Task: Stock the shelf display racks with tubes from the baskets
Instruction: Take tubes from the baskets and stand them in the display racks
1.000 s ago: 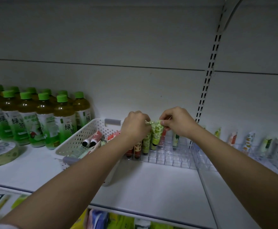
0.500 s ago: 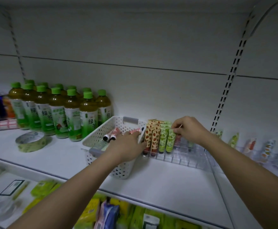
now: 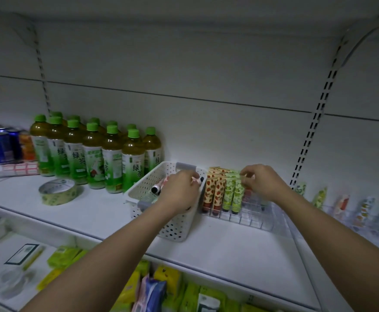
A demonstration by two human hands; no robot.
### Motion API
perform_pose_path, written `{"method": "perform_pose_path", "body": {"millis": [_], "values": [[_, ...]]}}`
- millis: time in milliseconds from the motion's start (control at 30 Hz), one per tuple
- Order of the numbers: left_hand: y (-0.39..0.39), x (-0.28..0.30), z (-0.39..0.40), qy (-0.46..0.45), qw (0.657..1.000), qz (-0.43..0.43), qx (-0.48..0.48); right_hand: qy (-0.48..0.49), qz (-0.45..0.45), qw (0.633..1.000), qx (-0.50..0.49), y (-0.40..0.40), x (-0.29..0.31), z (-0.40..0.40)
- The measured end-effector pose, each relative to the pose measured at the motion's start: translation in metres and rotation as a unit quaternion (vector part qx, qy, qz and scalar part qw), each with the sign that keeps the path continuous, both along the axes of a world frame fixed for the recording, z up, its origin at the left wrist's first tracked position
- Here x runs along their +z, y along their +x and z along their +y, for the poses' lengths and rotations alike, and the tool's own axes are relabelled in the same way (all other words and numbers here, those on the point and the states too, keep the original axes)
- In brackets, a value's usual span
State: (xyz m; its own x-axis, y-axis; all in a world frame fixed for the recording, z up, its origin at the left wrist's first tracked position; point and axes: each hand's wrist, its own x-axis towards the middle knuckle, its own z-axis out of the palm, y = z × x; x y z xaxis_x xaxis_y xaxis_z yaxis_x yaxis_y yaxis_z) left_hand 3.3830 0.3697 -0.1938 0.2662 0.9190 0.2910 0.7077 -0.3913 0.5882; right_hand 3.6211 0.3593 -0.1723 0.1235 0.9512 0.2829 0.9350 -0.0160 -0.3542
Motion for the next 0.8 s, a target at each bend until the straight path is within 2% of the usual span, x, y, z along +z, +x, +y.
{"method": "perform_pose_path", "body": {"millis": [100,267,367,467,567,633,800], "values": [[-0.031,0.019,0.011,-0.017,0.998,-0.065,-0.001,0.059,-0.008,0.998,0.000,-0.004,0.016,-0.008],[-0.075,0.039,0.025,0.010,0.999,-0.030,0.031,0.060,0.037,0.997,0.041,-0.029,0.039,-0.016],[-0.079,0.037,0.019,-0.031,0.999,0.027,-0.008,0.044,0.066,0.994,0.075,-0.053,0.045,-0.015],[-0.068,0.032,0.012,-0.074,0.992,0.088,-0.043,0.026,0.057,0.993,0.101,-0.077,0.044,-0.011],[-0.051,0.027,0.009,-0.111,0.976,0.183,-0.044,0.009,0.045,0.992,0.121,-0.095,0.039,-0.005],[-0.041,0.024,0.007,-0.101,0.964,0.245,-0.022,0.000,0.035,0.991,0.126,-0.104,0.037,-0.003],[-0.024,0.023,0.005,-0.091,0.961,0.259,-0.013,-0.012,0.042,0.992,0.122,-0.109,0.037,-0.001]]}}
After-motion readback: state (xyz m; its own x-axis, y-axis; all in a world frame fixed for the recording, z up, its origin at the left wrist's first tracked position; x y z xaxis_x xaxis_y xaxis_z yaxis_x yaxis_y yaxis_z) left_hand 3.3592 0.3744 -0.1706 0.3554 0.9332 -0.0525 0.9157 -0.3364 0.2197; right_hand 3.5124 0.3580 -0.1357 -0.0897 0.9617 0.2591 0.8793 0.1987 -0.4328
